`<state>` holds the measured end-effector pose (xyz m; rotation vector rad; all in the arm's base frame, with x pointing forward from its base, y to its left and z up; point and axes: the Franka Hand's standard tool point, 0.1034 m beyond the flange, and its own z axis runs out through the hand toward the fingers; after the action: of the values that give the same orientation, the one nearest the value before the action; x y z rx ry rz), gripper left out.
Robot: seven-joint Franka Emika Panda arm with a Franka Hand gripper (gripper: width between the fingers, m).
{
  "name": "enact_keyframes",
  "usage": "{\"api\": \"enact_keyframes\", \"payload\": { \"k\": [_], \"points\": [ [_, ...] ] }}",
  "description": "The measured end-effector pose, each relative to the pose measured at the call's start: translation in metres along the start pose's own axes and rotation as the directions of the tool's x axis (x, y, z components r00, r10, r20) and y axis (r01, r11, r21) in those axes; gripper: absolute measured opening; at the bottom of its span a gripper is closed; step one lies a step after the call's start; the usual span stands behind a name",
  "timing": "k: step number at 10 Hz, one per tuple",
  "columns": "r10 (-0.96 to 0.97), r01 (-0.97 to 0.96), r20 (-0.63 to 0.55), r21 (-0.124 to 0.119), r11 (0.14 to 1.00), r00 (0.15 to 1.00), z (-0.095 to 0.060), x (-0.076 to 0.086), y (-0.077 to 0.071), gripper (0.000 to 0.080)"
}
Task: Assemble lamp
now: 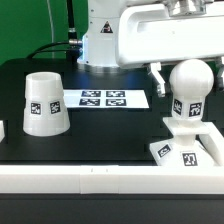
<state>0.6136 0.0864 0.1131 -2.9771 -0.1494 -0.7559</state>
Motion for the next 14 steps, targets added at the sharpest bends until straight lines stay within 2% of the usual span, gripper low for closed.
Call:
{"api": "enact_keyframes", "payload": {
  "k": [3, 7, 9, 12, 13, 14],
  "points": [
    [0.001, -0.001, 0.0, 0.003, 1.0, 1.0, -0.006, 0.004, -0.001, 0.0698],
    [0.007, -0.007, 0.016, 0.017, 1.0, 1.0, -0.032, 0.02, 0.001, 0.0698],
    [0.004, -0.004, 0.019, 0.027, 1.0, 1.0, -0.038, 0.029, -0.003, 0.0698],
    [0.004, -0.006, 0.052, 0.037, 0.999, 0.999, -0.037, 0.027, -0.005, 0.0698],
    [-0.007, 0.003, 0.094, 0.045, 0.999, 0.996, -0.035, 0.021, -0.006, 0.0698],
    [-0.044, 0.033, 0.188, 0.061, 0.998, 0.981, -0.033, 0.014, -0.008, 0.0698]
  ]
}}
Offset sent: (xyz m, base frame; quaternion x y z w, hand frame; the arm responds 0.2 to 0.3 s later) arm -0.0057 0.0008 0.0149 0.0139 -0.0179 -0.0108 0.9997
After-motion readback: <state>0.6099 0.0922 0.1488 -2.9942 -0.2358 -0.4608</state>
